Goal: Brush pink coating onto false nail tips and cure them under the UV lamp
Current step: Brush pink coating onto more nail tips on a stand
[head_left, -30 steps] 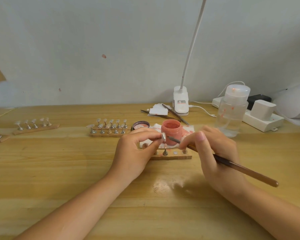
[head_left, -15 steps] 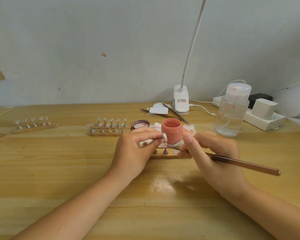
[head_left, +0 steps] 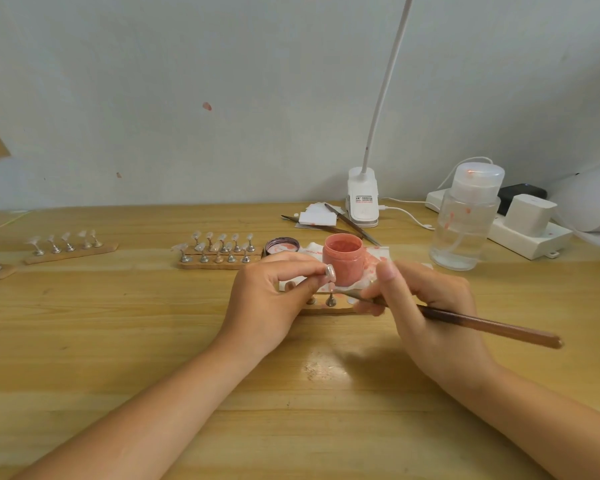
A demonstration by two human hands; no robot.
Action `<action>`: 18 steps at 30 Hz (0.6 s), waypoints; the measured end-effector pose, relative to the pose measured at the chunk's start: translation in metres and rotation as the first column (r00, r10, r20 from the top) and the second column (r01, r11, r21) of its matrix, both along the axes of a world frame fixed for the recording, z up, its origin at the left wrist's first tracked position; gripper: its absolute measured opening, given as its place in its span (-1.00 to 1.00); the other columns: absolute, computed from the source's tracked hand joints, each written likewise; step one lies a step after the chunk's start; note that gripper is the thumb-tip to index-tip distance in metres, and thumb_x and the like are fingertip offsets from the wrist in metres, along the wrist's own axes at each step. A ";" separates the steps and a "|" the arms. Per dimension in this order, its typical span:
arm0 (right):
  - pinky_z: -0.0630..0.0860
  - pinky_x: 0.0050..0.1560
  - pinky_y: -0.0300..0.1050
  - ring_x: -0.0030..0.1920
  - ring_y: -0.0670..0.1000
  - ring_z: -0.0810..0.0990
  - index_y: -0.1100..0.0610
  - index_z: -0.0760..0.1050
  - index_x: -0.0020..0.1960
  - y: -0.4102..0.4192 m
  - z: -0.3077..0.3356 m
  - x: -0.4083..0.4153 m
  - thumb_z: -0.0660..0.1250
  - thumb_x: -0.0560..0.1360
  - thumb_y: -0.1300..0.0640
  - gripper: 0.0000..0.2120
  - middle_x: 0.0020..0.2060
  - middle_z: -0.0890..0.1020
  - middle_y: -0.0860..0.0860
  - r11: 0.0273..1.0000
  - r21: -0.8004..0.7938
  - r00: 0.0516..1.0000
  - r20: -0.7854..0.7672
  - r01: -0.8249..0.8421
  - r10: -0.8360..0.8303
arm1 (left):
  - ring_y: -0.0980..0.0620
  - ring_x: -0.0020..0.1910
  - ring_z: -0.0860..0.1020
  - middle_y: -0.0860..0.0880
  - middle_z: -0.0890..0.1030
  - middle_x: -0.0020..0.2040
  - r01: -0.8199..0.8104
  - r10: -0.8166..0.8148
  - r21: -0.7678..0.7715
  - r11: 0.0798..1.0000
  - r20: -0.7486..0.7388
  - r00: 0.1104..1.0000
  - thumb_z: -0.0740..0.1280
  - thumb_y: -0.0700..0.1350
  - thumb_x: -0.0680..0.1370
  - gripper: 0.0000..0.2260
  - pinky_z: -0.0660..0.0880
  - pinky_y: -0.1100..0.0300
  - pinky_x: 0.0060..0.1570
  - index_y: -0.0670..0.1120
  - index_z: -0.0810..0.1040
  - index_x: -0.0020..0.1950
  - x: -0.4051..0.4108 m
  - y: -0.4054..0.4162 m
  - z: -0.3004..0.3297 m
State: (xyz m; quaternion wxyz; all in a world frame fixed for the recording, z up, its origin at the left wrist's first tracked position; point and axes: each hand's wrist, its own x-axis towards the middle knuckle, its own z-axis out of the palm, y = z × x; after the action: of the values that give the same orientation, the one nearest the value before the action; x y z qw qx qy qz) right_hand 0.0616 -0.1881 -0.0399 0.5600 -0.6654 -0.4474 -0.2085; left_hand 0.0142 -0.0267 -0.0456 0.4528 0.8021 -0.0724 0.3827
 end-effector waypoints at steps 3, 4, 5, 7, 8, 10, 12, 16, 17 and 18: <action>0.52 -0.26 -0.11 -0.30 -0.12 0.59 0.03 0.55 -0.28 0.001 0.001 0.000 0.08 0.56 -0.09 -0.60 -0.39 0.59 -0.15 1.000 0.013 1.000 0.019 0.016 -0.016 | 0.35 -0.17 0.55 0.31 0.60 -0.31 0.000 0.000 0.001 1.000 0.007 1.000 0.43 -0.32 0.36 -0.77 0.38 0.53 -0.11 0.02 0.63 -0.15 0.000 0.000 0.001; 0.50 -0.23 -0.19 -0.27 -0.16 0.58 0.04 0.56 -0.25 0.002 0.002 0.000 0.07 0.56 -0.10 -0.60 -0.36 0.57 -0.22 0.999 -0.005 0.999 0.038 0.033 -0.033 | 0.34 -0.17 0.55 0.28 0.60 -0.31 0.001 -0.001 0.008 1.000 0.013 1.000 0.43 -0.32 0.36 -0.78 0.38 0.52 -0.11 0.00 0.63 -0.14 0.000 0.000 0.001; 0.47 -0.22 -0.24 -0.26 -0.19 0.57 0.06 0.56 -0.24 0.002 0.002 0.000 0.06 0.56 -0.12 -0.59 -0.34 0.56 -0.26 0.999 -0.022 0.998 0.044 0.044 -0.043 | 0.34 -0.17 0.56 0.27 0.60 -0.29 0.001 -0.001 0.014 1.000 0.016 1.000 0.43 -0.32 0.37 -0.78 0.38 0.52 -0.12 -0.01 0.63 -0.13 0.000 0.000 0.001; 0.47 -0.26 -0.20 -0.31 -0.18 0.56 0.12 0.56 -0.29 0.002 0.000 0.000 0.07 0.56 -0.12 -0.54 -0.39 0.58 -0.21 0.999 -0.029 0.999 0.018 0.030 -0.030 | 0.35 -0.17 0.55 0.27 0.61 -0.30 0.007 -0.007 0.003 1.000 0.012 1.000 0.43 -0.34 0.37 -0.76 0.40 0.52 -0.15 0.00 0.63 -0.13 0.000 0.000 0.000; 0.48 -0.28 -0.15 -0.34 -0.15 0.56 0.16 0.55 -0.32 0.001 -0.001 0.000 0.08 0.56 -0.09 -0.53 -0.41 0.60 -0.14 1.000 -0.017 1.000 0.008 0.017 -0.016 | 0.35 -0.18 0.55 0.28 0.61 -0.31 0.010 -0.010 -0.010 1.000 0.008 1.000 0.43 -0.33 0.37 -0.76 0.41 0.51 -0.17 0.02 0.63 -0.14 0.000 -0.001 0.000; 0.49 -0.29 -0.09 -0.34 -0.11 0.56 0.20 0.54 -0.33 0.000 -0.002 0.000 0.09 0.56 -0.01 -0.56 -0.41 0.59 -0.10 1.000 -0.001 1.000 0.018 0.023 -0.023 | 0.34 -0.19 0.56 0.31 0.61 -0.30 0.013 -0.013 -0.018 1.000 0.003 1.000 0.43 -0.31 0.37 -0.78 0.42 0.49 -0.19 0.01 0.64 -0.15 0.000 -0.001 0.001; 0.48 -0.24 -0.20 -0.29 -0.15 0.57 0.16 0.56 -0.28 0.001 0.000 0.000 0.09 0.55 -0.01 -0.60 -0.36 0.57 -0.21 0.997 -0.031 0.997 0.042 0.070 -0.068 | 0.33 -0.18 0.56 0.28 0.61 -0.31 0.012 -0.012 -0.004 1.000 0.007 1.000 0.43 -0.32 0.37 -0.79 0.43 0.48 -0.18 -0.02 0.64 -0.13 0.000 -0.001 0.001; 0.46 -0.27 -0.26 -0.33 -0.18 0.55 0.10 0.55 -0.30 0.001 -0.001 0.000 0.09 0.56 -0.03 -0.60 -0.40 0.60 -0.11 1.000 -0.017 1.000 0.013 0.018 -0.018 | 0.34 -0.18 0.56 0.30 0.61 -0.29 0.012 -0.012 0.002 1.000 -0.002 1.000 0.42 -0.34 0.38 -0.74 0.43 0.48 -0.17 0.02 0.63 -0.14 0.000 -0.001 0.002; 0.47 -0.28 -0.24 -0.34 -0.17 0.56 0.13 0.55 -0.31 0.001 -0.001 0.000 0.08 0.57 -0.03 -0.58 -0.40 0.60 -0.10 1.000 -0.001 1.000 0.017 0.015 -0.015 | 0.33 -0.18 0.56 0.32 0.61 -0.28 0.014 -0.014 0.002 1.000 -0.003 1.000 0.42 -0.34 0.38 -0.74 0.43 0.47 -0.18 0.03 0.63 -0.15 -0.001 -0.001 0.002; 0.47 -0.27 -0.25 -0.32 -0.17 0.56 0.15 0.55 -0.30 0.001 -0.001 0.001 0.08 0.57 -0.01 -0.58 -0.39 0.60 -0.13 1.000 -0.003 0.999 0.025 0.030 -0.030 | 0.31 -0.18 0.56 0.31 0.62 -0.28 0.015 -0.015 0.003 1.000 -0.004 1.000 0.42 -0.34 0.39 -0.75 0.44 0.46 -0.19 0.03 0.63 -0.15 -0.001 -0.001 0.002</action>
State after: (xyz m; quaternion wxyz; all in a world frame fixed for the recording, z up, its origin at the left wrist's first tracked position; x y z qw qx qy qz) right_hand 0.0621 -0.1871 -0.0408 0.5504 -0.6702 -0.4445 -0.2243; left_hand 0.0132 -0.0279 -0.0438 0.4544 0.8030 -0.0780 0.3776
